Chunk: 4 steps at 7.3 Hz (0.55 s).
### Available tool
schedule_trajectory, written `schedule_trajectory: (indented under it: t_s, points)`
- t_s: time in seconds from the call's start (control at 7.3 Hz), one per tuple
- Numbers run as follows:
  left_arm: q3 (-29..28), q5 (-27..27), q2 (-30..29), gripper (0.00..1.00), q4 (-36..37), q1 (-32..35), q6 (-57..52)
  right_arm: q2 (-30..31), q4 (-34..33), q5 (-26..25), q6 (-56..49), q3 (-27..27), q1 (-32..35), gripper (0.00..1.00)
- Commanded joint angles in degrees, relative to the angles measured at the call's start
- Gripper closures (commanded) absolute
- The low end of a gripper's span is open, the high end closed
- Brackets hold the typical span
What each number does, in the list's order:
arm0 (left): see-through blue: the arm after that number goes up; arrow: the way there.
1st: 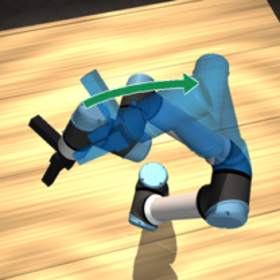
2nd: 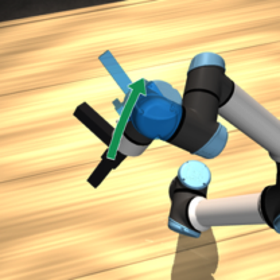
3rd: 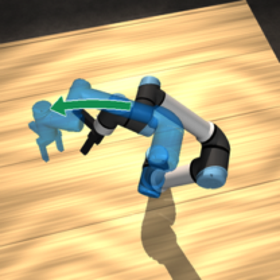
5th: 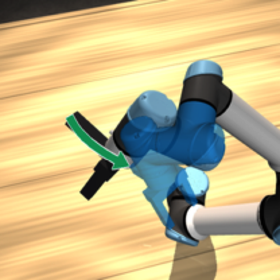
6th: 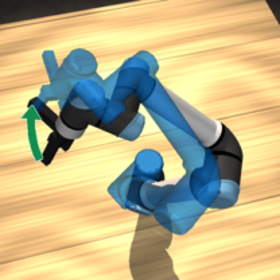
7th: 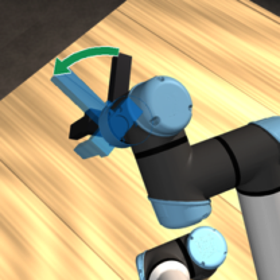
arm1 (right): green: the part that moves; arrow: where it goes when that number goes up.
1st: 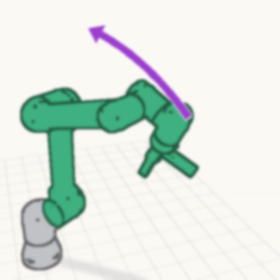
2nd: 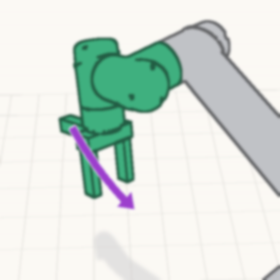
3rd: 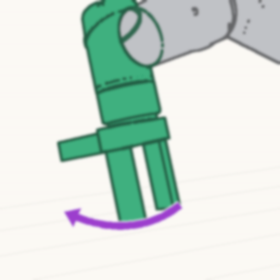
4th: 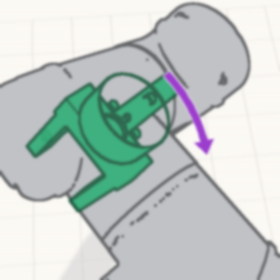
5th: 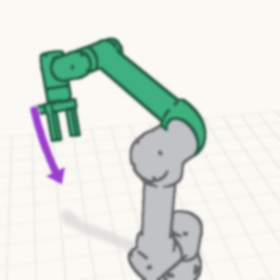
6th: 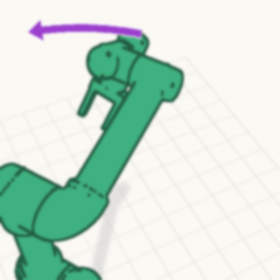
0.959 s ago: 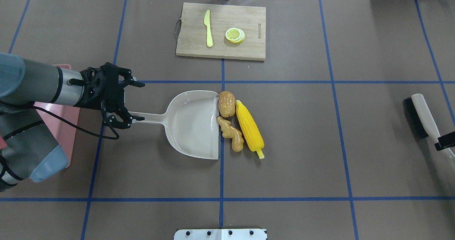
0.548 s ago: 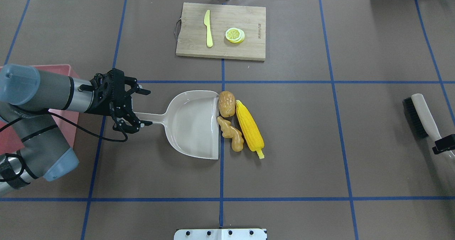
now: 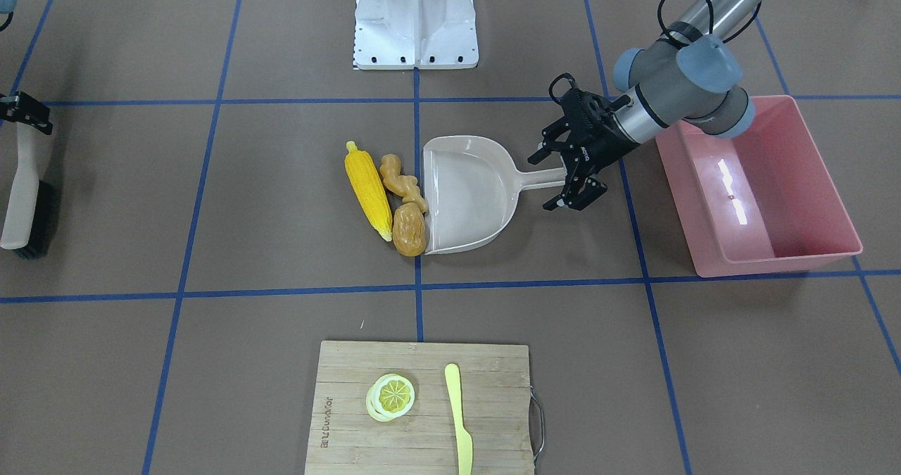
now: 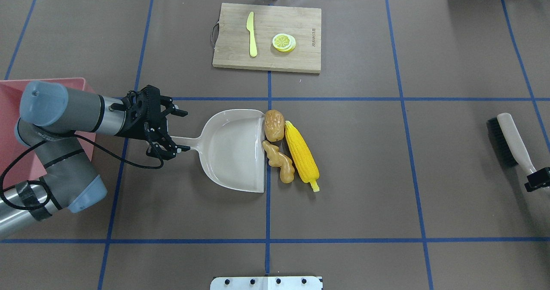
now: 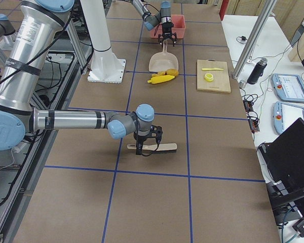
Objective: Sweep and dump trash into bin
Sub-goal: 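Grasp the dustpan handle with the left gripper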
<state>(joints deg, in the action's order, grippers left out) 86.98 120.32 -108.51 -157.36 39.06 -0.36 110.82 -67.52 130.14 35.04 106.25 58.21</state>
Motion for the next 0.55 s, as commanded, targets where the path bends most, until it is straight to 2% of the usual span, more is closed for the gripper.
schedule_trajectory:
  t_s: [0.0, 0.27, 0.41]
  points:
    - [-2.1, 0.0, -0.1, 0.02, -1.0, -1.5, 0.0, 0.6, -0.1, 0.1, -0.1, -0.1, -1.1, 0.24]
    - [-2.1, 0.0, -0.1, 0.02, -0.8, -3.0, 0.4, 1.5, 0.0, 0.5, -0.8, -0.1, -1.6, 0.49]
    - [-2.3, -0.1, -0.6, 0.02, -0.5, -3.5, 0.5, 1.6, -0.1, 1.4, -0.8, 0.0, -1.8, 0.68]
